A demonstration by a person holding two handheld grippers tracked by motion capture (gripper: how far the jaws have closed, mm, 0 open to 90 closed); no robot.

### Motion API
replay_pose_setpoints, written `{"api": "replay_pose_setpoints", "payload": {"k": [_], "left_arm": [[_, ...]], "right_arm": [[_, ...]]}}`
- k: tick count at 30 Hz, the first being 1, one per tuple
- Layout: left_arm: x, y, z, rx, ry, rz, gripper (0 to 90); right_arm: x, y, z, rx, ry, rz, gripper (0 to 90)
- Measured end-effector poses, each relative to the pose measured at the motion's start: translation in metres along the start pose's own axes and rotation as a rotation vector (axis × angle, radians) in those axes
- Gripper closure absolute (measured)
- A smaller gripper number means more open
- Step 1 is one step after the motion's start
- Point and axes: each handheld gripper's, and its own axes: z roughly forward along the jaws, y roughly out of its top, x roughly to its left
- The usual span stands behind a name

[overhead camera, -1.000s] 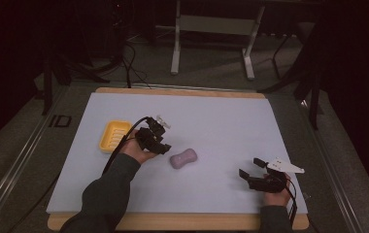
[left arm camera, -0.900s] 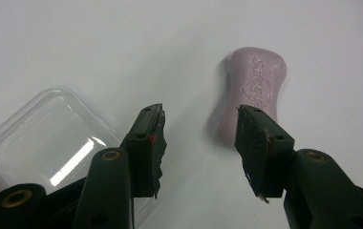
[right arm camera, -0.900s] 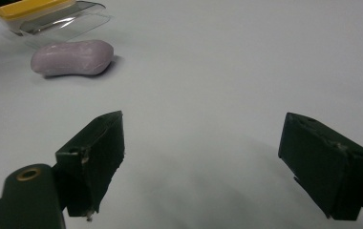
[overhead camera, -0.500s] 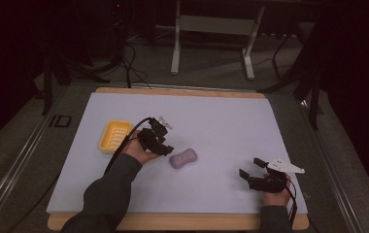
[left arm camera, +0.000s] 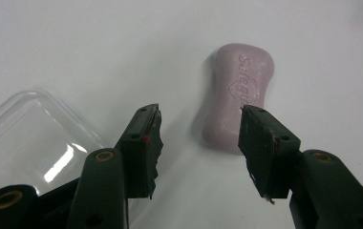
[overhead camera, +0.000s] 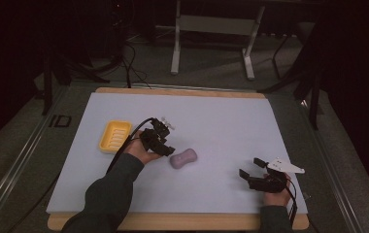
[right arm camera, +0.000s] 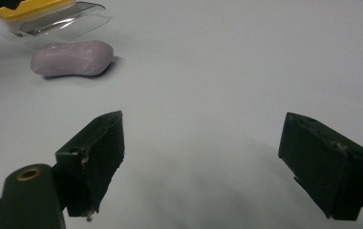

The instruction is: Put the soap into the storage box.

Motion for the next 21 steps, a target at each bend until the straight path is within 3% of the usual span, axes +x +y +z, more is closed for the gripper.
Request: {"api": "replay_pose_setpoints", "payload": {"k": [21], "left_arm": [[-0.009,0.012,0.010,0.023,-0.017,0.037,49.4]], "right_arm": [[0.000,0.000,0.000,-0.001,0.001,-0.003,15.5]]}}
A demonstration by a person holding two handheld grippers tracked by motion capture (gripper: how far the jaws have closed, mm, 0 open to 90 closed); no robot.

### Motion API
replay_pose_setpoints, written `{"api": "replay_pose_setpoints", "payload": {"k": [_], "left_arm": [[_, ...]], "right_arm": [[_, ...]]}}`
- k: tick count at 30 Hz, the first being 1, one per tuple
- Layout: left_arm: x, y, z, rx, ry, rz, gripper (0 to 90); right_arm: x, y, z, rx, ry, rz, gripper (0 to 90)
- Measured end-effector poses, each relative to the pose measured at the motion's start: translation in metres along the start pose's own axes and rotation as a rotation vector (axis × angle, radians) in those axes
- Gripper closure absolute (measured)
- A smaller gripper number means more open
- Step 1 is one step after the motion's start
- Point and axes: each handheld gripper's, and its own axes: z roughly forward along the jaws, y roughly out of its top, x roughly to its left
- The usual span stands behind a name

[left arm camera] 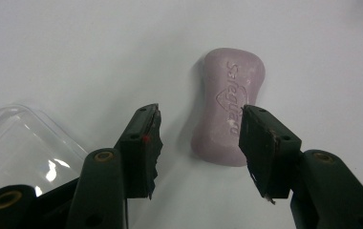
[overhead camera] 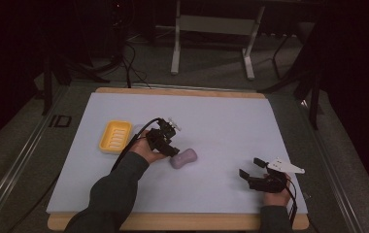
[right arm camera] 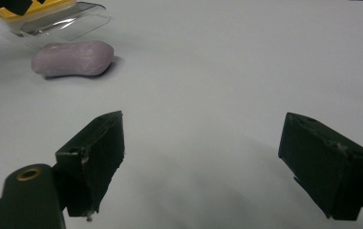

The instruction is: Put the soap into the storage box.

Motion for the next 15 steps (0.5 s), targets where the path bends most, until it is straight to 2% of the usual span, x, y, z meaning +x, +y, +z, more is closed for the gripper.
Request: {"api": "replay_pose_setpoints", "payload": {"k": [15], "left_arm": [[-0.0033,0.0062,0.0096,0.022,-0.013,0.015,48.9]], "right_arm": [[0.0001,0.0000,0.0000,0.000,0.001,-0.002,15.5]]}}
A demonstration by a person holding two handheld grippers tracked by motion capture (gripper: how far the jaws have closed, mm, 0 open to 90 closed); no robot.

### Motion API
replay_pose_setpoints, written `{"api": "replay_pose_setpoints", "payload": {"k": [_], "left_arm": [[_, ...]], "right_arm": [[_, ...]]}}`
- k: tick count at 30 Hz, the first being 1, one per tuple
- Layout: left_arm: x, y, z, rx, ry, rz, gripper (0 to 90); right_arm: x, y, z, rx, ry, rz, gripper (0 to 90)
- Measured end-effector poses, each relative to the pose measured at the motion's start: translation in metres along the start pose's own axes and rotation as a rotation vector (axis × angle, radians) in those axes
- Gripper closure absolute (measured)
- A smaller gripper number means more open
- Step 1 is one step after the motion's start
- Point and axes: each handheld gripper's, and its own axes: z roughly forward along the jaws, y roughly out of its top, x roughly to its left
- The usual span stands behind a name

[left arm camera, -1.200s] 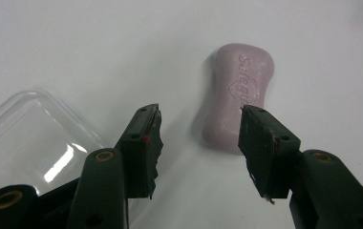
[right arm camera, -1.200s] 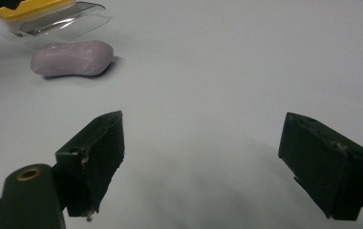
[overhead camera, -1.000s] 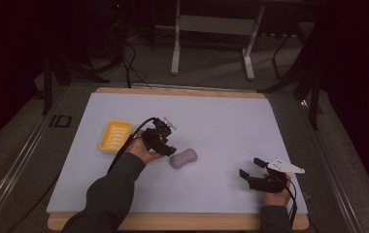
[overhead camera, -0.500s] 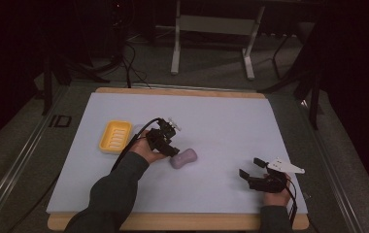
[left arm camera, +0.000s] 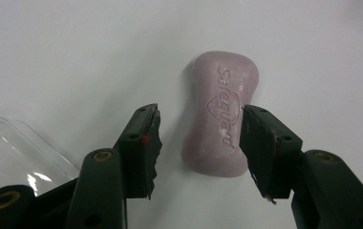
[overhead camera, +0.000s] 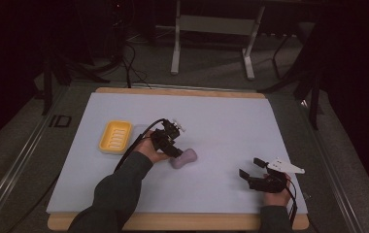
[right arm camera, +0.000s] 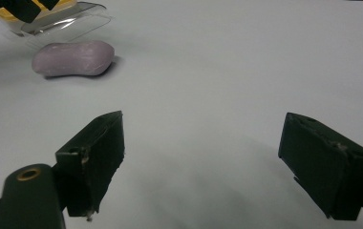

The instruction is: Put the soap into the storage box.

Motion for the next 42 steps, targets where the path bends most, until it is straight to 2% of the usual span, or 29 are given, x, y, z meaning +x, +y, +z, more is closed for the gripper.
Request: {"api": "replay_pose_setpoints", "payload": {"k": [29,34,42], "left_arm": [[-0.007,0.011,0.018,0.040,-0.046,0.032,45.4],[-0.007,0.012,0.022,0.056,-0.045,0.029,44.0],[-0.007,0.015,0.025,0.079,-0.042,0.047,41.6]], "right_arm": [[0.000,0.000,0.000,-0.001,0.001,-0.001,15.5],[0.000,0.000,0.000,-0.001,0.001,-0.001,15.5],[0.000,0.000,0.000,0.000,0.002,0.000,15.5]]}}
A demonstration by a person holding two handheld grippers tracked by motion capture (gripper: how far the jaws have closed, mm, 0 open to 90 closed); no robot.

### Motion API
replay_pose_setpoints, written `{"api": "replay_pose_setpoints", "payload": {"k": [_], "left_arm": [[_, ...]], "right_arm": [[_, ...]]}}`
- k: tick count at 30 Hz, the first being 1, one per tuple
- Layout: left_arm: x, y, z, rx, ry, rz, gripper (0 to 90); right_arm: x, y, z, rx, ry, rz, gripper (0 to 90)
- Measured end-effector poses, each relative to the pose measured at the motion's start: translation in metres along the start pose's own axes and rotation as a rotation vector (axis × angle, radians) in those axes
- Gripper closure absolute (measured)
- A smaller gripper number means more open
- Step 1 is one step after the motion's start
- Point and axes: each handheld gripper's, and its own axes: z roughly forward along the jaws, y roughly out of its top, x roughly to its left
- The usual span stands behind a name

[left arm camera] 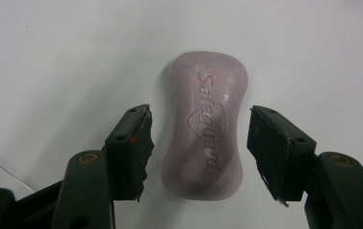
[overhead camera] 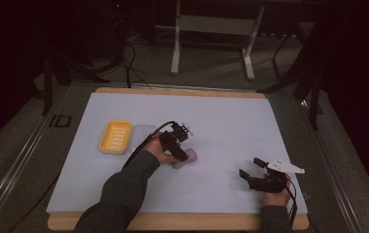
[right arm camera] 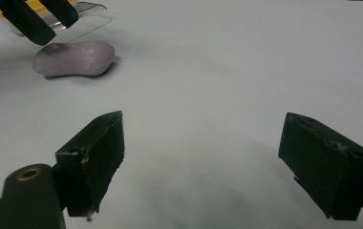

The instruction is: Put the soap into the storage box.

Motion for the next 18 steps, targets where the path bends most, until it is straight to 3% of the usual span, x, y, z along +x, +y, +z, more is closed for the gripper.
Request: {"api": "replay_pose_setpoints", "payload": {"k": [18], "left_arm": [[-0.003,0.010,0.010,0.056,-0.014,0.031,42.0]], "right_arm": [[0.000,0.000,0.000,0.000,0.002,0.000,15.5]]}}
